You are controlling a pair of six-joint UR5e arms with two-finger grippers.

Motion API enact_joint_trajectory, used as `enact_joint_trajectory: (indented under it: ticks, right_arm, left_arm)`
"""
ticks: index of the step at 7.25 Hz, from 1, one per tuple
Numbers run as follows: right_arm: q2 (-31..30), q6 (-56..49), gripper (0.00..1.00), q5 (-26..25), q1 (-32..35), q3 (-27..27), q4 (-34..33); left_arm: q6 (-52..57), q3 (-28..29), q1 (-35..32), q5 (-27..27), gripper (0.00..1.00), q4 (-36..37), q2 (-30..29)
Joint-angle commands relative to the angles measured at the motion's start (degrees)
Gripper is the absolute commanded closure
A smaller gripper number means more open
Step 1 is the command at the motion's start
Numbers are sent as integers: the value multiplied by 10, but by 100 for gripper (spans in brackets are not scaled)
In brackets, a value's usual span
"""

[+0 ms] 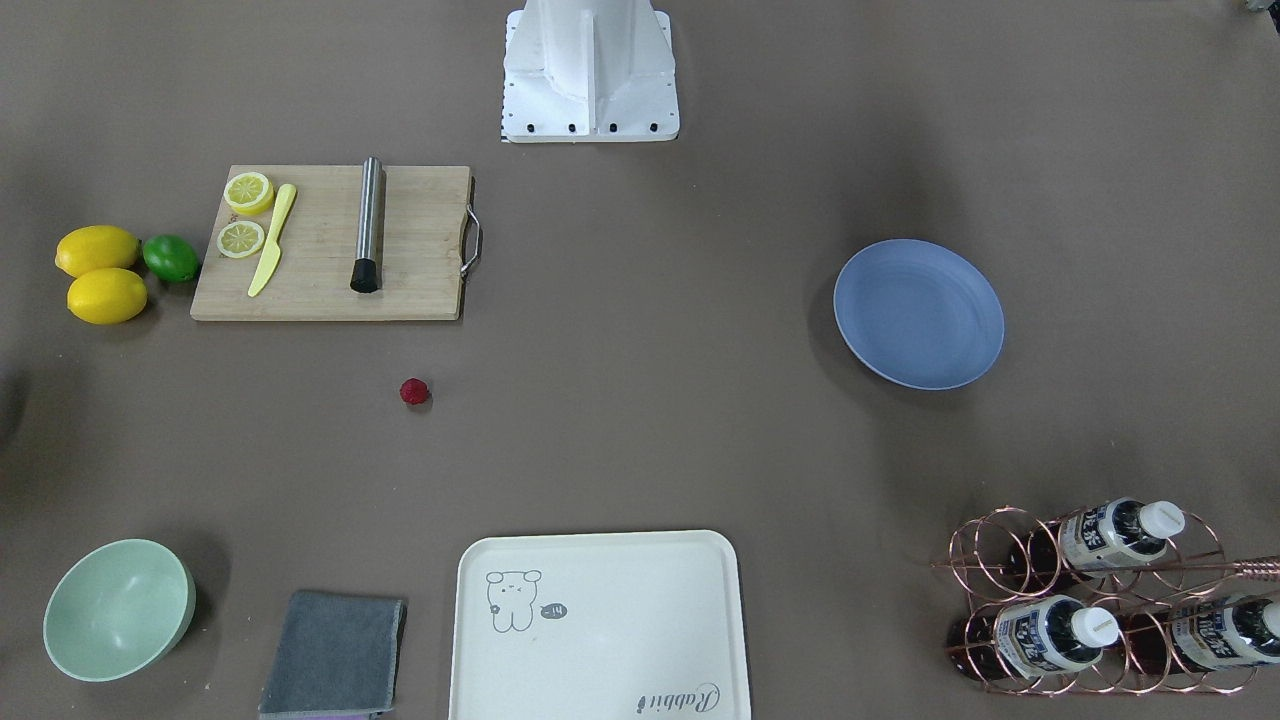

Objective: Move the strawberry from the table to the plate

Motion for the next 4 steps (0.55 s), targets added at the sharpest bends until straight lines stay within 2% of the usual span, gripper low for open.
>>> enact_joint_trajectory:
  ticks: [1,4]
  right_arm:
    - [0,0,0,0,0,1,0]
    - [4,1,0,1,0,2,0]
  left_arm:
    - [0,1,-1,1,2,0,1]
    - [0,2,-1,0,2,0,5]
